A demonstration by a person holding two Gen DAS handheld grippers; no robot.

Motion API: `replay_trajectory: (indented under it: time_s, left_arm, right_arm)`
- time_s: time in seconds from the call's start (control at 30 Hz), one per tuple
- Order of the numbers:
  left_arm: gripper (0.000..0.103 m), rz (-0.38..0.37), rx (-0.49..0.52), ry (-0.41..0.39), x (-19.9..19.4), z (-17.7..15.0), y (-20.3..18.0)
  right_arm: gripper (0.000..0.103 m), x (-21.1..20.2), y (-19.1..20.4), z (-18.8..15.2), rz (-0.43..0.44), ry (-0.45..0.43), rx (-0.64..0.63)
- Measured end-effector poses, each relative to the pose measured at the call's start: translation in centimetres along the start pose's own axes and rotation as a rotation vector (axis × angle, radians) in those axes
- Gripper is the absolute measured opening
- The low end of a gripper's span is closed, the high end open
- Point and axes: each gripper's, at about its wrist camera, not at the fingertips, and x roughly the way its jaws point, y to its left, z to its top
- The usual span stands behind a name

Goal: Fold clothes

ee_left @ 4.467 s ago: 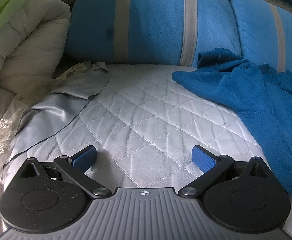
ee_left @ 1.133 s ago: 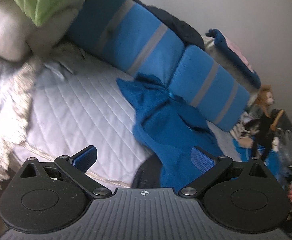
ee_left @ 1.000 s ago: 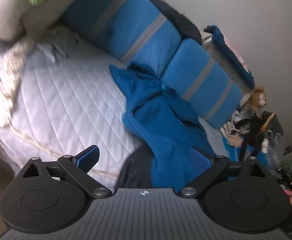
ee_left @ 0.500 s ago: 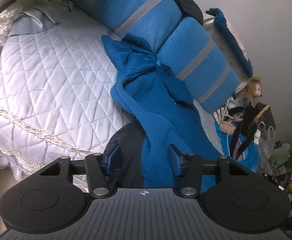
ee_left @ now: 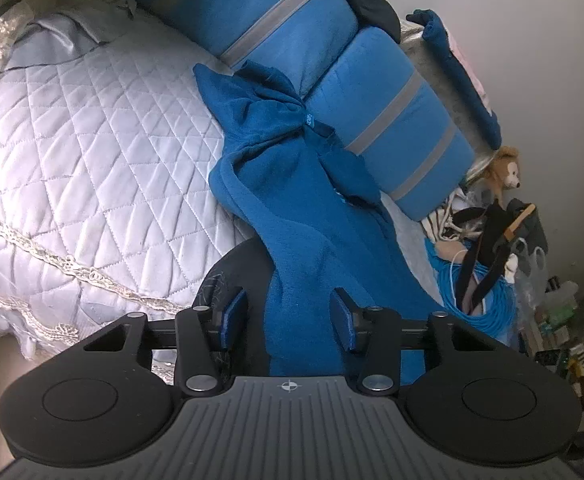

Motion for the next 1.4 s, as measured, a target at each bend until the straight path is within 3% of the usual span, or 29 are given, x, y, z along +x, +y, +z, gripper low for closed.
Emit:
replay_trajectory:
  time_s: [0.07,0.13,0.17,0.23,0.33,1.0,1.13,1.3,1.37,1.4]
  left_arm:
    - [0.035,-0.001,-0.001,-0.003,-0.2,0.1,-0.2]
    - [0.028,-0.002,-0.003,-0.005,-0.5,0.1,-0.3]
    - [0.024,-0.005,-0.003,-0.005,-0.6,0.1,-0.4]
    - [0.019,-0.021,-0.003,-0.005,-0.8,0.2,-0.5]
    - [0.011,-0.060,-0.009,-0.014,-1.1,0.2,-0.6]
    - [0.006,-0.187,0.079,-0.150,-5.7,0.5,-4.2]
    - [0.006,-0.147,0.098,-0.120,-5.2,0.0,-4.2]
    - [0.006,-0.099,0.059,-0.092,-3.6,-0.4,-2.3]
    - [0.006,-0.092,0.034,-0.088,-3.3,-0.4,-1.5]
    - [0.006,-0.091,0.026,-0.086,-3.4,-0.4,-1.2]
  right_arm:
    - [0.077,0.4,0.5,0.0,0.015,0.006,-0.005]
    - [0.058,0.6,0.9,0.1,0.018,0.015,-0.015]
    - [0.053,0.7,1.2,0.1,0.013,0.019,-0.019]
    - [0.026,0.8,1.6,0.2,-0.011,0.018,-0.032]
    - [0.011,0.3,1.8,0.4,-0.032,-0.008,-0.033]
    - [0.000,-9.5,4.9,2.4,0.037,-0.280,-0.051]
    - [0.000,-11.7,4.8,1.9,0.030,-0.338,-0.044]
    - [0.002,-9.7,3.0,0.5,-0.054,-0.255,0.008]
    - [0.007,-8.4,2.1,0.0,-0.092,-0.214,0.037]
    - [0.018,-7.5,1.5,-0.3,-0.097,-0.192,0.062]
